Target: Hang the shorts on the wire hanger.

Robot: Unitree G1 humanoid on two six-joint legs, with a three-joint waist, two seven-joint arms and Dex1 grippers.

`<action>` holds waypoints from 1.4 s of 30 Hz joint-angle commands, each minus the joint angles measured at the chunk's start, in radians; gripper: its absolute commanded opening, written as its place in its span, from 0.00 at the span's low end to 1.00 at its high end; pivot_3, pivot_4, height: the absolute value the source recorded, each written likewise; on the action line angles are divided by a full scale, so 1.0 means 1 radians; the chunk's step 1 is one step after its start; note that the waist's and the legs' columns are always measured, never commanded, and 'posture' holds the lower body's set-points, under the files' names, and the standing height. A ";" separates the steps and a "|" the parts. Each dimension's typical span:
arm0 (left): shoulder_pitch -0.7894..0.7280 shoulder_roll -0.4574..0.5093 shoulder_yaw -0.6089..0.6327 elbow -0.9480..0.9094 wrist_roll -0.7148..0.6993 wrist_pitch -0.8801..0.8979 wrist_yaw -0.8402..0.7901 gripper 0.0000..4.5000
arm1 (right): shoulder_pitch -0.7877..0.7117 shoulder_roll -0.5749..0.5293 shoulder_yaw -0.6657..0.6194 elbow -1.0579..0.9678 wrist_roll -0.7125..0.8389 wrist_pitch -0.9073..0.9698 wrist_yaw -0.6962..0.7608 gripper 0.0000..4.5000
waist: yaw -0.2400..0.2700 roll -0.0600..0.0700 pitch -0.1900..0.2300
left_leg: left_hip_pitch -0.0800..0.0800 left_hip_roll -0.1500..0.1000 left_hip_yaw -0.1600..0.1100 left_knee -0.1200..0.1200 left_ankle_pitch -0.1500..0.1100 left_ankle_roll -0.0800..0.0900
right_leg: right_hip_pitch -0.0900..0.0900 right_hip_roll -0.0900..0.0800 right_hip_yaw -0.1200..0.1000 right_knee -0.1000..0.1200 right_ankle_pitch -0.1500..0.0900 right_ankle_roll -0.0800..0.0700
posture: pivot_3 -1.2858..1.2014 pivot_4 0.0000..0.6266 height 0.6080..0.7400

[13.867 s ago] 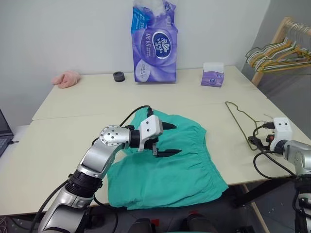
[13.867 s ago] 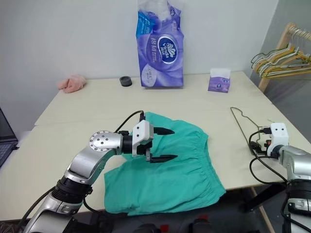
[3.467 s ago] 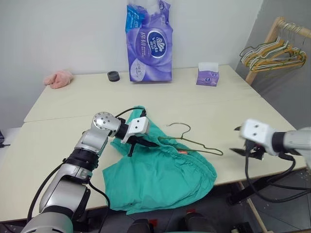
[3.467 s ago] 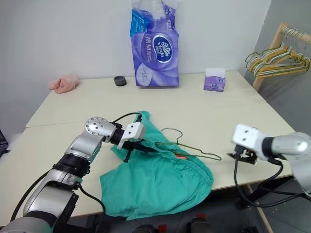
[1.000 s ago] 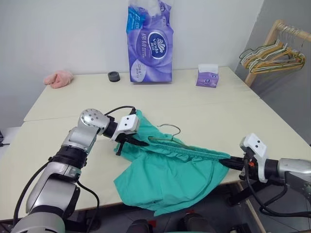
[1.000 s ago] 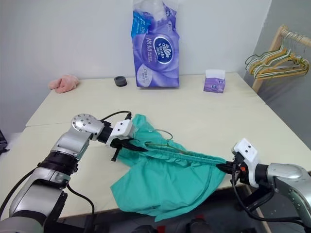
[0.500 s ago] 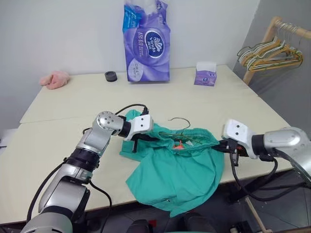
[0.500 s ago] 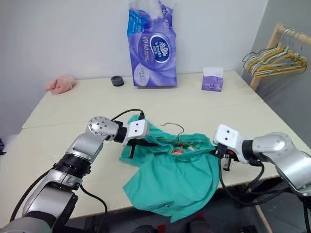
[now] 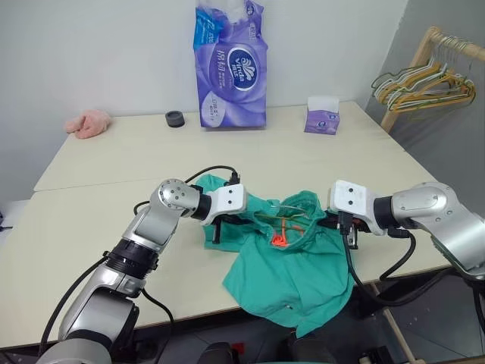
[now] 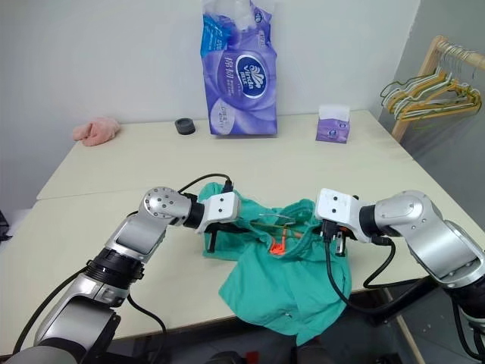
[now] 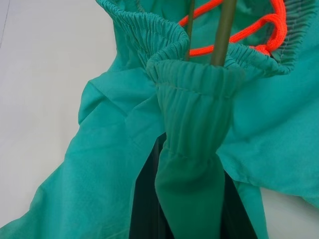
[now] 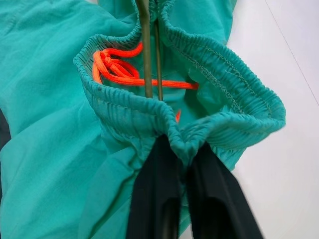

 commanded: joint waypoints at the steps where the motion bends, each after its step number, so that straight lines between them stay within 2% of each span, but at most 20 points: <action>1: -0.015 -0.004 0.004 -0.019 0.000 -0.002 0.021 0.00 | 0.020 -0.039 -0.075 -0.047 0.017 -0.009 0.030 0.37 | 0.001 0.000 0.000 | 0.000 0.000 0.000 0.000 0.000 0.000 | 0.000 0.000 0.000 0.000 0.000 0.000 | 0.45 0.06 1.00; 9: 0.005 -0.013 0.004 0.000 -0.002 0.012 0.061 0.00 | 0.150 -0.086 -0.243 -0.098 0.103 0.102 0.017 0.99 | 0.001 0.000 0.000 | 0.000 0.000 0.000 0.000 0.000 0.000 | 0.000 0.000 0.000 0.000 0.000 0.000 | 0.45 0.06 1.00; 13: 0.016 -0.020 0.001 -0.013 -0.007 0.023 0.070 0.00 | 0.251 -0.090 -0.299 -0.132 0.107 0.138 -0.019 0.99 | 0.002 0.000 0.000 | 0.000 0.000 0.000 0.000 0.000 0.000 | 0.000 0.000 0.000 0.000 0.000 0.000 | 0.45 0.06 1.00; 17: 0.015 -0.030 -0.002 -0.015 -0.013 0.023 0.070 0.00 | 0.282 -0.032 -0.261 -0.111 0.076 0.153 -0.093 0.99 | 0.001 0.000 0.000 | 0.000 0.000 0.000 0.000 0.000 0.000 | 0.000 0.000 0.000 0.001 0.000 0.000 | 0.45 0.06 1.00; 24: 0.011 -0.041 0.006 -0.019 -0.026 0.032 0.061 0.00 | 0.207 0.055 -0.146 0.017 0.027 0.124 -0.121 0.99 | -0.002 0.000 -0.001 | 0.001 0.000 0.001 0.000 0.000 0.000 | 0.000 0.000 0.001 0.001 0.000 0.000 | 0.45 0.04 1.00; 30: 0.013 -0.039 0.026 -0.048 -0.063 0.075 0.054 0.00 | 0.114 0.099 0.001 0.184 -0.049 0.037 -0.059 0.99 | -0.001 0.000 -0.001 | 0.001 0.000 0.001 0.000 0.000 0.000 | 0.000 0.000 0.001 0.001 0.000 0.000 | 0.46 0.04 1.00; 34: 0.013 -0.031 0.031 -0.061 -0.083 0.093 0.054 0.00 | 0.081 0.110 0.036 0.245 -0.080 -0.003 -0.031 0.78 | 0.000 0.001 -0.001 | 0.001 0.000 0.001 0.000 0.000 0.000 | 0.000 0.000 0.001 0.001 0.000 0.000 | 0.46 0.04 1.00; 42: 0.017 -0.028 0.036 -0.068 -0.109 0.098 0.065 0.00 | 0.065 0.118 0.047 0.234 -0.092 -0.020 0.013 0.15 | 0.000 0.001 -0.001 | 0.001 0.000 0.001 0.000 0.000 0.000 | 0.000 0.000 0.001 0.001 0.000 0.000 | 0.46 0.04 1.00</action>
